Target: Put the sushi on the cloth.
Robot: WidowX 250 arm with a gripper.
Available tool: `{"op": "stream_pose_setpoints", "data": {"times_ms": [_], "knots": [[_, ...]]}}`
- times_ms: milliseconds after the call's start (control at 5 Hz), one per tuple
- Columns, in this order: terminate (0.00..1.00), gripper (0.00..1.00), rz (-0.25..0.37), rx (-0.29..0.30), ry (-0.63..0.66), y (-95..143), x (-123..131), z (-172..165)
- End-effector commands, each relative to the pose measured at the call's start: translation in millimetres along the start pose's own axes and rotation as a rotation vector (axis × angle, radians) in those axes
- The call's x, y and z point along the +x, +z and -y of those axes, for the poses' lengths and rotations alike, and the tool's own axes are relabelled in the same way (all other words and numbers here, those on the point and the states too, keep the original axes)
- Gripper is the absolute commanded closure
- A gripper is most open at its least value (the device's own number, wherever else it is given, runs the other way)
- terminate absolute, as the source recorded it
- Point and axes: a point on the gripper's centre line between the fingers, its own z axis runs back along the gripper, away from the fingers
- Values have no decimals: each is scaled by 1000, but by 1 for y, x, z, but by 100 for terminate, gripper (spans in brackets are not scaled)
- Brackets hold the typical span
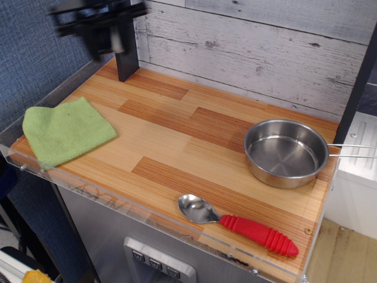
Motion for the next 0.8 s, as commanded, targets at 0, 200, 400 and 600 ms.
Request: {"op": "stream_pose_setpoints", "data": {"times_ms": [0,200,400,600], "knots": [[0,100,21,48,45,-27,7,-61],[0,100,12,41,50,-50,6,-74],[0,100,10,58,52,-73,1,-87],[0,100,-5,101,46,-89,-3,-99]]}}
